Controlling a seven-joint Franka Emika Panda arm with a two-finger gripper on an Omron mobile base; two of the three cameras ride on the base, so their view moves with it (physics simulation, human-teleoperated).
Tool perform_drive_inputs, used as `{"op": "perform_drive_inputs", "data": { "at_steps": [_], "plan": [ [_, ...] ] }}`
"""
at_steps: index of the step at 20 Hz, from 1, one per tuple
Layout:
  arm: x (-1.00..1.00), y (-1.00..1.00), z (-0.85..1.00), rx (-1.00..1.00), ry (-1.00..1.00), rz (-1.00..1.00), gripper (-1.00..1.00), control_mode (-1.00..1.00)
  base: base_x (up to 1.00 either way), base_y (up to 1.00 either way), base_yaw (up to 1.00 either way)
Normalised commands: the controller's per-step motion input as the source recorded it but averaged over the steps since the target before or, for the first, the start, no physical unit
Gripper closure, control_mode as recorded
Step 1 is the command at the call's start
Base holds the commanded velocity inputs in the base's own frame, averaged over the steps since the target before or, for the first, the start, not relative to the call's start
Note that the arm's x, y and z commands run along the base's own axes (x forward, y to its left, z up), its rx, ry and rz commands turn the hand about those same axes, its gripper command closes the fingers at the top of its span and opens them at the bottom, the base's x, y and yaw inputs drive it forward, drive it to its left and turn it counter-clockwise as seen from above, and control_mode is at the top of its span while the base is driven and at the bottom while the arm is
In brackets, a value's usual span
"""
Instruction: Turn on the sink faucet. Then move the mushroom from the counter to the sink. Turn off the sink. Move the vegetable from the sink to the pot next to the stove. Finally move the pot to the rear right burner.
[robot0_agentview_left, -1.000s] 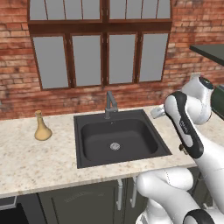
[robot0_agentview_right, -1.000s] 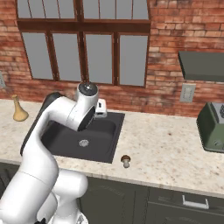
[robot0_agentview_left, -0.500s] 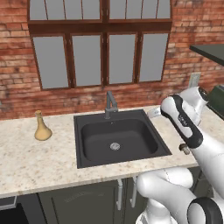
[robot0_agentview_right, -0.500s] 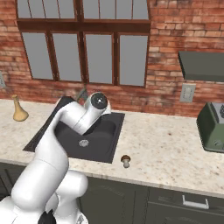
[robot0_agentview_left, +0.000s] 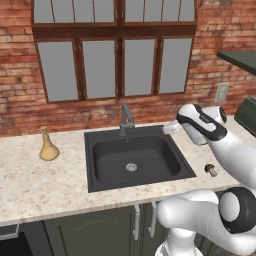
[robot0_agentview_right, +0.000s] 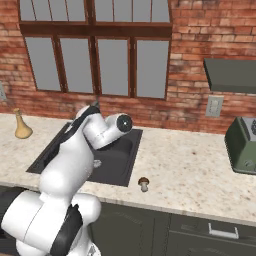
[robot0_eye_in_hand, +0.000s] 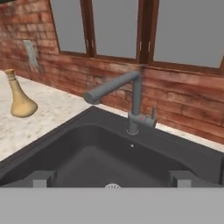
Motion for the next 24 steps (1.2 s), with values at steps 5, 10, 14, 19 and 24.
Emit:
{"op": "perform_drive_inputs", "data": {
  "at_steps": [5,10,14,19,24],
  "plan": [
    [0.24,-0.02,-0.11,0.00,0.00,0.06,-1.00,-1.00,0.00,0.00,0.00],
    [0.42,0.00,-0.10,0.00,0.00,0.01,-1.00,-1.00,0.00,0.00,0.00],
    [0.41,0.00,-0.14,0.00,-0.08,0.01,-1.00,-1.00,0.00,0.00,0.00],
    [0.35,0.01,-0.17,0.00,-0.12,0.03,-1.00,-1.00,0.00,0.00,0.00],
    [0.29,0.05,-0.14,0.00,-0.15,0.05,-1.00,-1.00,0.00,0.00,0.00]
  ]
}}
